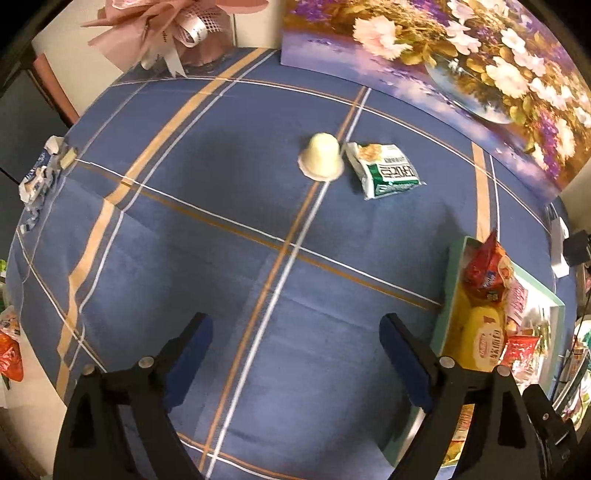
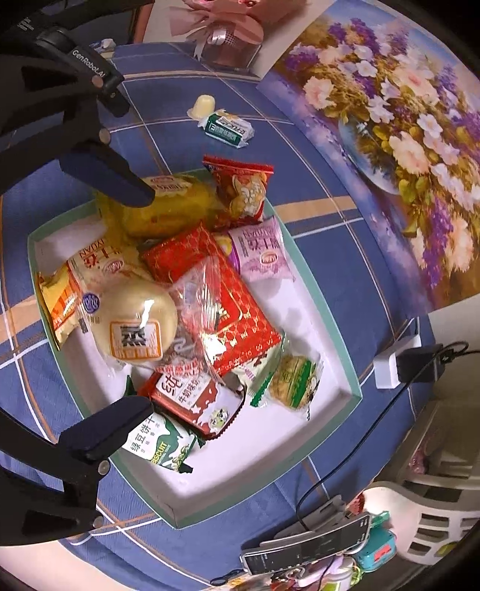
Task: Organize snacks
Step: 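Move both grippers back toward the cup snack and green biscuit pack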
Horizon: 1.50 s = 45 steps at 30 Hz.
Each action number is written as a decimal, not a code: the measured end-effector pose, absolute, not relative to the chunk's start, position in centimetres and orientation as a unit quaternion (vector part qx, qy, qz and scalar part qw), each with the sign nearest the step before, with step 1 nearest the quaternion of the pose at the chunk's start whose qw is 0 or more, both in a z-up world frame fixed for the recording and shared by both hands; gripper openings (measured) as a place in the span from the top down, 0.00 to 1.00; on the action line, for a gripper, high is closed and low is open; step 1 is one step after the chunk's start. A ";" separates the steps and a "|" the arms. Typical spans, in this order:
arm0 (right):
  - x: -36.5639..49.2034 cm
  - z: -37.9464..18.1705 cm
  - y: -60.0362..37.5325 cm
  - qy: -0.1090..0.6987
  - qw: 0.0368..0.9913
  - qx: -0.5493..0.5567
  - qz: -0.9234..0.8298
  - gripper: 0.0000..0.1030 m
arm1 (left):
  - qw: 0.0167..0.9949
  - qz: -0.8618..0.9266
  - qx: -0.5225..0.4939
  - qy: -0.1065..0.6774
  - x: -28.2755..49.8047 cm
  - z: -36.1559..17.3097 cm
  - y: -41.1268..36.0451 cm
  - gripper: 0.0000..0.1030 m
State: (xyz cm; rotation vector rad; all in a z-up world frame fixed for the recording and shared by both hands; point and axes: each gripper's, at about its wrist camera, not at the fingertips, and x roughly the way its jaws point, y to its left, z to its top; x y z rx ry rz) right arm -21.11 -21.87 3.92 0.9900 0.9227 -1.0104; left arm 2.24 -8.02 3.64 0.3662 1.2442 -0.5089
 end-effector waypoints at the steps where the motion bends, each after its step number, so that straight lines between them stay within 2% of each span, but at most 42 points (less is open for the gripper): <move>1: -20.9 4.0 -21.7 0.409 0.665 0.436 -0.447 0.00 | 0.769 -0.232 0.169 0.571 2.4 3.7 -8.0 0.11; 17: -14.6 5.7 -18.2 0.434 0.711 0.366 -0.414 0.00 | 0.784 -0.200 0.151 0.568 5.5 4.3 -5.3 0.11; 31: -9.8 5.0 -16.0 0.448 0.736 0.340 -0.376 0.00 | 0.788 -0.176 0.128 0.576 9.4 3.6 -2.5 0.11; 45: -6.3 5.1 -16.8 0.414 0.766 0.330 -0.364 0.02 | 0.784 -0.241 0.086 0.566 12.4 4.1 -4.0 0.11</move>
